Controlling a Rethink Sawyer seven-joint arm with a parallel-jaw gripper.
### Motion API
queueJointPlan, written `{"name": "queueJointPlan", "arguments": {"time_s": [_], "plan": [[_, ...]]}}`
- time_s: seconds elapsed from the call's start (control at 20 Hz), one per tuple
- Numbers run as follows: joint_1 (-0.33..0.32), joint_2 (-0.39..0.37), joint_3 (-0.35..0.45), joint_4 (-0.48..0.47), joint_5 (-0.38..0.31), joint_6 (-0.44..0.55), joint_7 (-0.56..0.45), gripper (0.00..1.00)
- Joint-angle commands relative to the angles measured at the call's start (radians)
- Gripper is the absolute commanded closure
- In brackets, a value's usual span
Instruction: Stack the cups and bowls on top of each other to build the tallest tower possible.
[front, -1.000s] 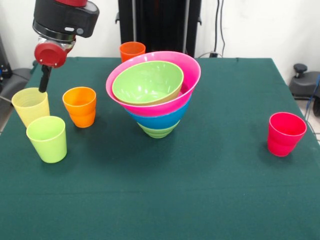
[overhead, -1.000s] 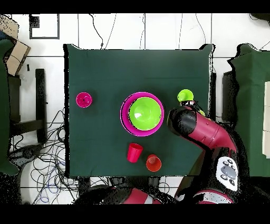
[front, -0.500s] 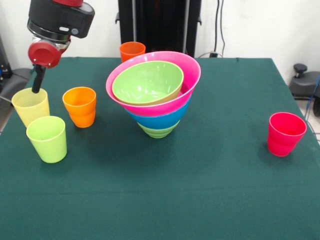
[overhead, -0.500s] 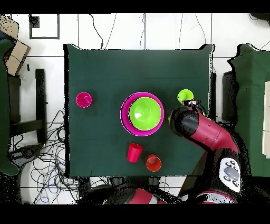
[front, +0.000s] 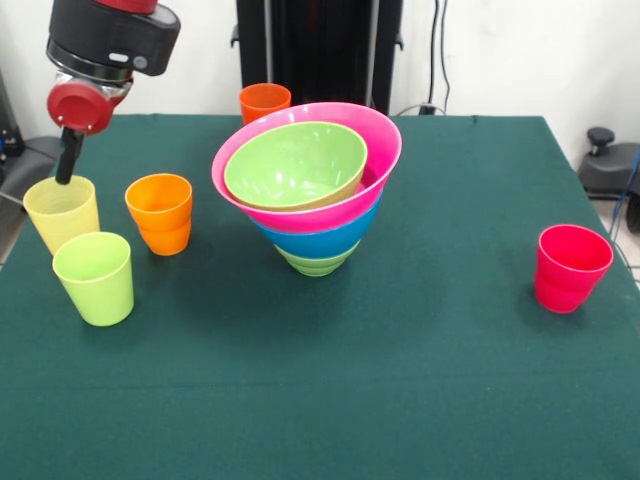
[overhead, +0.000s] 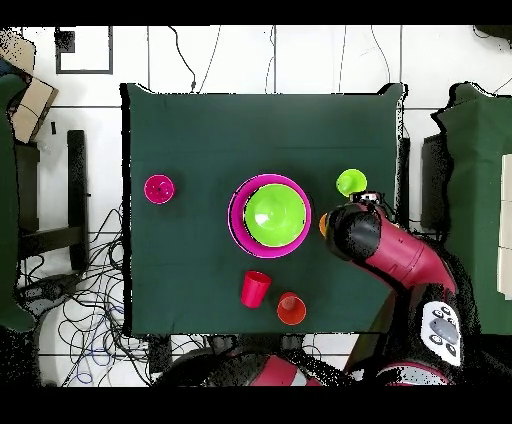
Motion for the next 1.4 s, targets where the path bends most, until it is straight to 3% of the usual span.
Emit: {"name": "queueJointPlan", "arguments": {"time_s": [0.05, 1.4], "plan": [[-0.003, 0.057, 0.125, 0.054, -0.092, -0.059, -0.022, 0.0], [-0.011, 0.106, 0.13, 0.055, -0.116, -0.142, 0.007, 0.0]]}}
